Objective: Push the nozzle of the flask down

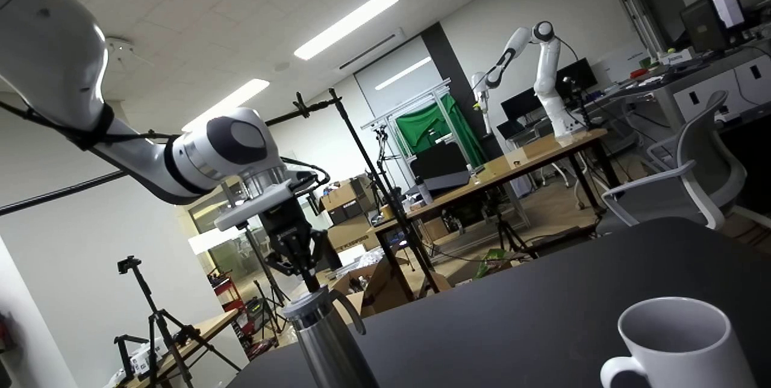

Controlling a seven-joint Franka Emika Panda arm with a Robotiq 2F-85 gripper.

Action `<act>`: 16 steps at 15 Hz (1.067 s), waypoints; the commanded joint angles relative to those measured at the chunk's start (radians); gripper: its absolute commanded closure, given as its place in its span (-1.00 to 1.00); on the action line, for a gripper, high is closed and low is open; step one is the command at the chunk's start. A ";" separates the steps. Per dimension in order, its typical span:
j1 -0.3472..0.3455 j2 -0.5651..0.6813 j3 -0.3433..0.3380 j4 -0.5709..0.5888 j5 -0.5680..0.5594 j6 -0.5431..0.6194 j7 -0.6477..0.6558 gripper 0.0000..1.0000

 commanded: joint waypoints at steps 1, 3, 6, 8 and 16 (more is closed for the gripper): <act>-0.013 -0.004 0.012 -0.040 0.052 0.024 0.004 1.00; -0.011 -0.023 0.013 -0.017 0.055 -0.001 0.004 1.00; 0.003 -0.068 0.010 0.021 0.015 -0.085 0.020 1.00; 0.004 -0.110 0.007 0.035 -0.011 -0.158 0.014 0.46; 0.002 -0.198 0.010 0.073 -0.073 -0.356 -0.010 -0.59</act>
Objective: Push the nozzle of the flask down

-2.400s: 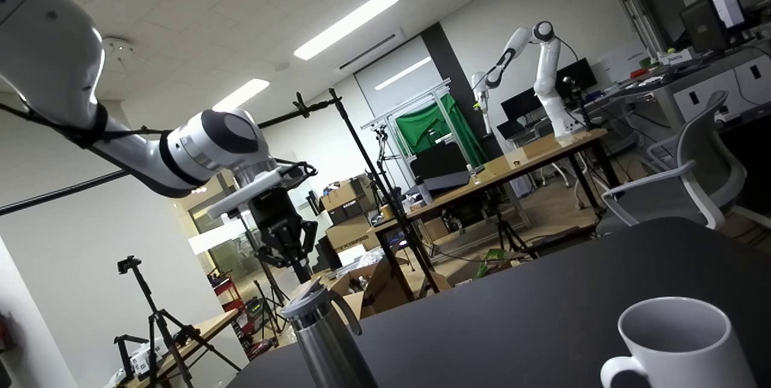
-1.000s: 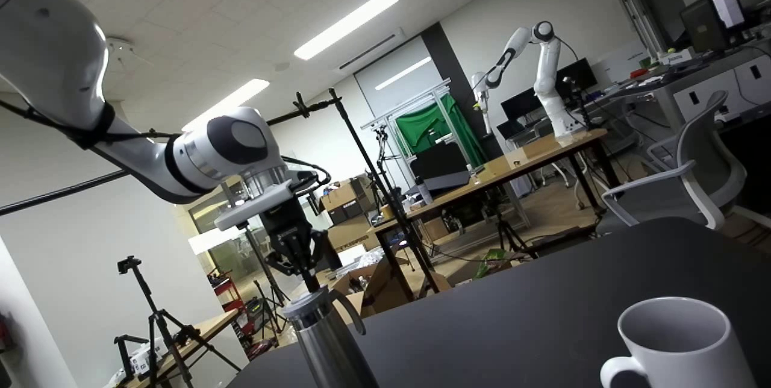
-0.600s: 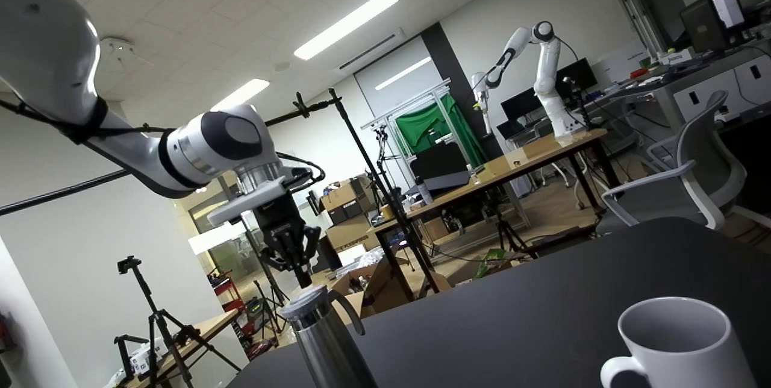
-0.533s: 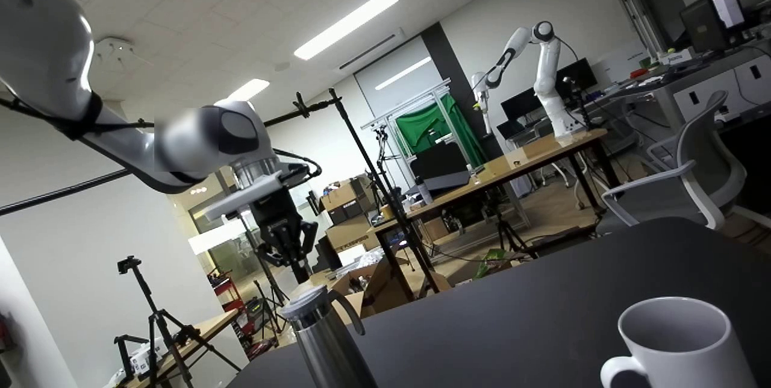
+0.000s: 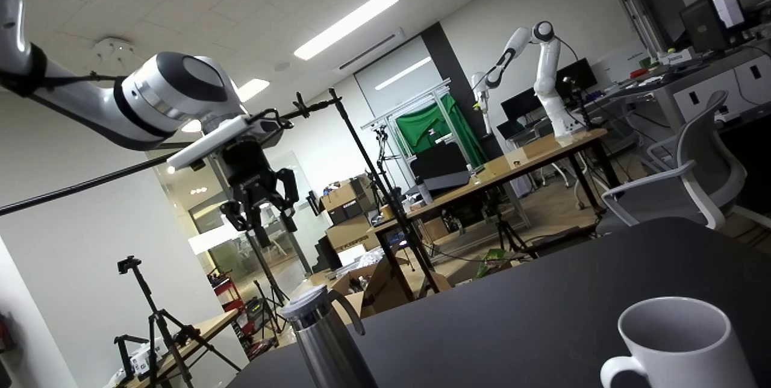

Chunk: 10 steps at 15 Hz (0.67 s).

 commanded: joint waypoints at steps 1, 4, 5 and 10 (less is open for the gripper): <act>0.001 -0.007 0.001 0.027 -0.019 -0.078 -0.004 -0.72; 0.000 -0.008 0.002 0.008 -0.007 -0.076 -0.006 -1.00; 0.000 -0.007 0.002 0.007 -0.008 -0.082 -0.007 -0.76; 0.000 -0.004 0.003 0.005 -0.008 -0.076 -0.009 -1.00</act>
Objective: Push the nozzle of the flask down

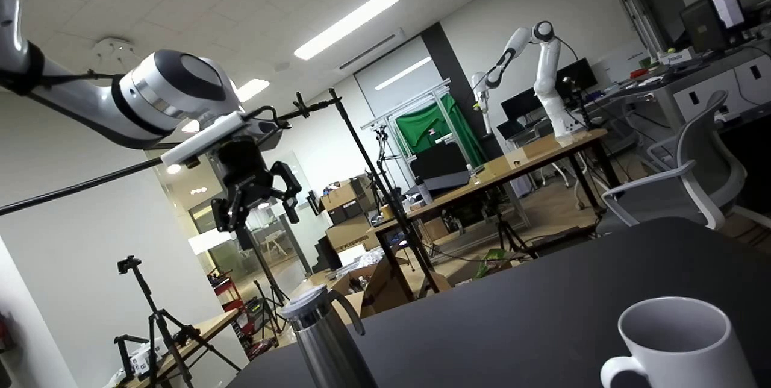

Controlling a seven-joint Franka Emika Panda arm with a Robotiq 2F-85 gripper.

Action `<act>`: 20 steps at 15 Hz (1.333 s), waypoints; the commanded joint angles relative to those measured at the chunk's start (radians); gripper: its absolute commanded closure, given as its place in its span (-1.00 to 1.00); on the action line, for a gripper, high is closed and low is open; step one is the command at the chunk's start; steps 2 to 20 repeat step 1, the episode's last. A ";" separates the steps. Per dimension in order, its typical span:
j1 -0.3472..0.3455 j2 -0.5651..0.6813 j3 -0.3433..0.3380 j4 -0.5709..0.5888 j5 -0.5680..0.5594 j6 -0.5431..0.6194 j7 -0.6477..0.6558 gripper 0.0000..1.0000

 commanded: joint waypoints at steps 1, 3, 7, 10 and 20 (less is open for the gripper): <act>0.000 0.000 0.001 0.002 0.000 -0.002 0.000 -1.00; 0.000 0.000 0.001 0.002 0.000 -0.002 0.000 -1.00; 0.000 0.000 0.001 0.002 0.000 -0.002 0.000 -1.00; 0.000 0.000 0.001 0.002 0.000 -0.002 0.000 -1.00; 0.000 0.000 0.001 0.002 0.000 -0.002 0.000 -1.00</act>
